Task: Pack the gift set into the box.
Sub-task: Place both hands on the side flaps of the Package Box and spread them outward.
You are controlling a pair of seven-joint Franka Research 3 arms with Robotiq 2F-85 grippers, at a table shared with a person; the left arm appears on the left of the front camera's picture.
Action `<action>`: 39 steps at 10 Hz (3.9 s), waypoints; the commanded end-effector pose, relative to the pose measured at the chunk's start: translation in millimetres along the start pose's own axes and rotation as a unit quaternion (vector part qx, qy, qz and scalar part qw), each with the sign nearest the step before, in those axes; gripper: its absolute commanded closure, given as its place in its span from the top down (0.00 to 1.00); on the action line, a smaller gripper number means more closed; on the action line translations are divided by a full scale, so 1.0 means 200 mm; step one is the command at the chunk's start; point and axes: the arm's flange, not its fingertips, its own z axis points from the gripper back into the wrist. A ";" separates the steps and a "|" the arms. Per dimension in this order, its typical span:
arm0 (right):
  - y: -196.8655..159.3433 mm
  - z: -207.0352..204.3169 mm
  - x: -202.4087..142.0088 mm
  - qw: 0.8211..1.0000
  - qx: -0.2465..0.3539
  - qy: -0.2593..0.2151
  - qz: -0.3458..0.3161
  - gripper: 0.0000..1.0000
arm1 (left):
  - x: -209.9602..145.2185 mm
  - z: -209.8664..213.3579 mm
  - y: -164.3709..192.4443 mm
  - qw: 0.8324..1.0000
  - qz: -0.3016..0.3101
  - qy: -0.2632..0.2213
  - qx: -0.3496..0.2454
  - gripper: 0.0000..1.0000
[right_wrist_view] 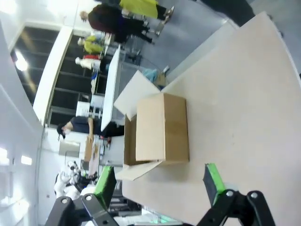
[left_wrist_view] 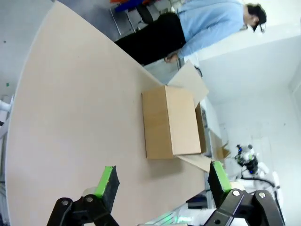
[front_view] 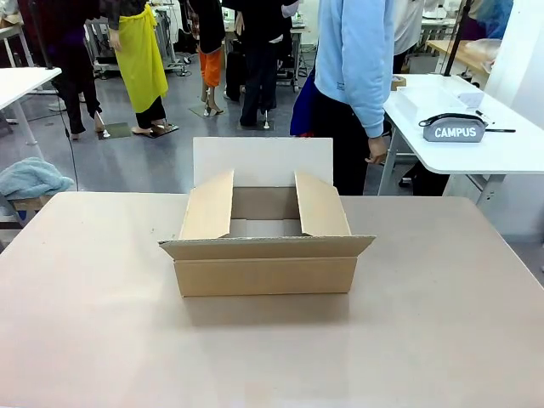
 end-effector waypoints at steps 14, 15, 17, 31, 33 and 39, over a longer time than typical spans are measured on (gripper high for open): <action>0.98 -1.61 -0.51 0.789 0.100 0.314 0.519 1.00 | -0.34 -1.78 -1.36 0.842 -0.368 0.384 0.095 1.00; 0.91 -1.64 -0.44 0.753 0.154 0.312 0.558 1.00 | -0.25 -1.96 -1.41 0.843 -0.340 0.393 0.140 1.00; 0.65 -1.69 -0.27 0.718 0.268 0.304 0.566 1.00 | -0.19 -2.25 -1.50 0.845 -0.275 0.376 0.262 1.00; 0.61 -1.62 -0.25 0.724 0.281 0.243 0.581 1.00 | -0.51 -2.64 -1.46 0.808 -0.211 0.306 0.457 1.00; 0.60 -1.67 -0.23 0.776 0.198 0.200 0.565 1.00 | -0.52 -2.62 -1.42 0.803 -0.210 0.308 0.465 1.00; 0.58 -1.65 -0.19 0.765 0.210 0.209 0.573 1.00 | -0.52 -2.68 -1.35 0.790 -0.198 0.310 0.491 1.00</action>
